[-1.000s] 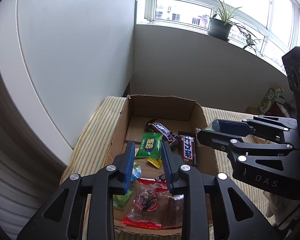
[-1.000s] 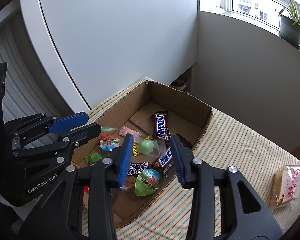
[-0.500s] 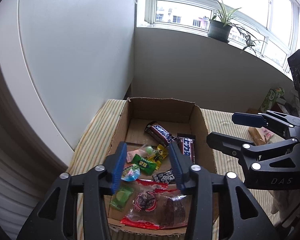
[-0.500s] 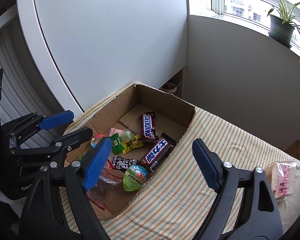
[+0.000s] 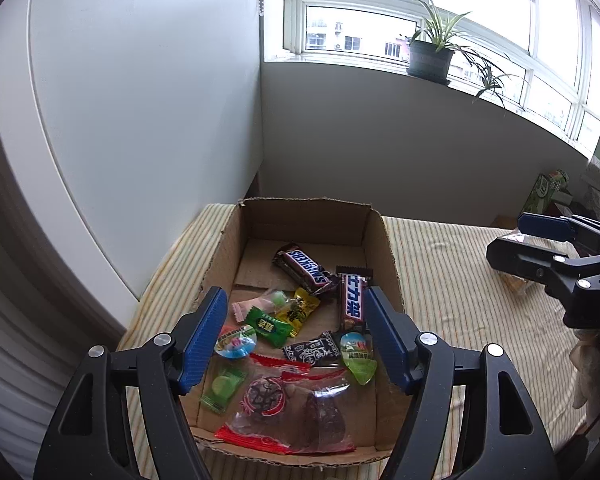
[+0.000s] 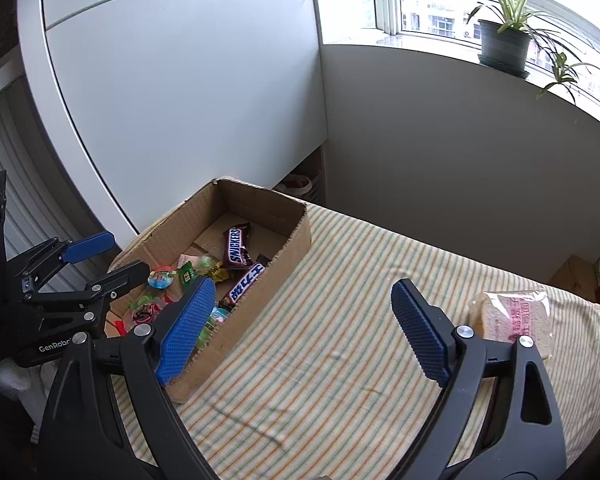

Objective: Organize snacks
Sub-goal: 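Move both tools to the bread bag and grasp it with the right tool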

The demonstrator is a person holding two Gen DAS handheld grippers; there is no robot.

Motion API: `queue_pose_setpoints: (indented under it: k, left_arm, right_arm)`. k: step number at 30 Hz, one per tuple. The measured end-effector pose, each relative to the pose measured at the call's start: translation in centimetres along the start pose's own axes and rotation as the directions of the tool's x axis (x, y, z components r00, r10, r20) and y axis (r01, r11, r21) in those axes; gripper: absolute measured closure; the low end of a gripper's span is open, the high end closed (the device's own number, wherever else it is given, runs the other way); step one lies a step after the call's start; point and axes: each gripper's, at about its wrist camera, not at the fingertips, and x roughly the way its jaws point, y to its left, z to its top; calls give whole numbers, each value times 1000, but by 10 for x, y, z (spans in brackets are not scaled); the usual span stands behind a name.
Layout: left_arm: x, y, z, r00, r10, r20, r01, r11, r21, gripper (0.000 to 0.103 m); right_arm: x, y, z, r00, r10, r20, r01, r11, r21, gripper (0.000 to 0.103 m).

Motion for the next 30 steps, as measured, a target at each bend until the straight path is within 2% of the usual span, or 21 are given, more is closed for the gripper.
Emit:
queue_pose_setpoints:
  k: [3, 9, 12, 17, 22, 30]
  left_arm:
    - [1, -12, -2, 999, -31, -8, 31, 1000, 0, 33]
    - [6, -45, -3, 995, -93, -22, 94, 995, 17, 32]
    - [11, -64, -3, 992, -122, -27, 123, 992, 24, 27]
    - [23, -98, -4, 984, -168, -56, 171, 984, 47, 27]
    - [35, -127, -3, 975, -209, -77, 214, 975, 66, 27]
    - [58, -166, -1, 962, -251, -109, 261, 961, 89, 27]
  right_arm:
    - [-14, -23, -7, 1000, -24, 18, 24, 999, 35, 0]
    - [-36, -83, -20, 997, -76, 16, 73, 989, 129, 0]
    - [-46, -115, -27, 993, -117, 13, 113, 979, 167, 0]
    - [-55, -163, -38, 989, -147, 1, 143, 962, 232, 0]
    - [-51, -206, -50, 991, -135, -24, 136, 947, 291, 0]
    - [-31, -249, -67, 995, -90, -44, 100, 928, 358, 0]
